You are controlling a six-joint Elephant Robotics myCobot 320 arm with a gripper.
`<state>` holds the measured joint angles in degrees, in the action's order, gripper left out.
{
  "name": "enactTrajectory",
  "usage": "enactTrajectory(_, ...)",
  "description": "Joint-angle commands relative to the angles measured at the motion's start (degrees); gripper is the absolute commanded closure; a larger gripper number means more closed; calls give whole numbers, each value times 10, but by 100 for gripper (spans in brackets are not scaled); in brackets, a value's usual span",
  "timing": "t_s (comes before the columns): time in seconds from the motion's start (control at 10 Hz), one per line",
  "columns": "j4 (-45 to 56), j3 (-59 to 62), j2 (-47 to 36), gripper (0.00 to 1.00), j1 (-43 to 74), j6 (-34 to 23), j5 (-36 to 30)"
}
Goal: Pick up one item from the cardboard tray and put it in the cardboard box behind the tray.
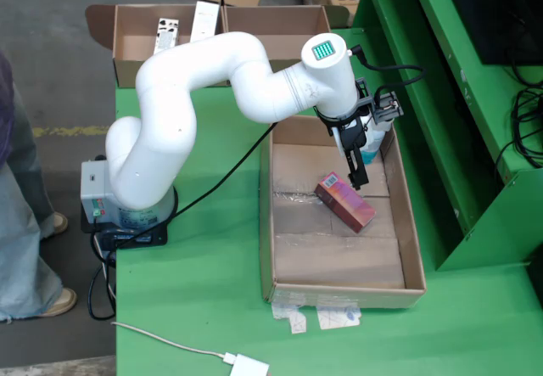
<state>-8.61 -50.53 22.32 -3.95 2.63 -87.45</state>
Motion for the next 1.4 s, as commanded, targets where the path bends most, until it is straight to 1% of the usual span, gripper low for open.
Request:
enactTrajectory(0.0,-6,18,-14,80,-3,-4,0)
enactTrajectory(0.2,-6,18,-14,100,-3,-4,0)
enactTrajectory(1.3,-6,18,-14,100,-3,-4,0)
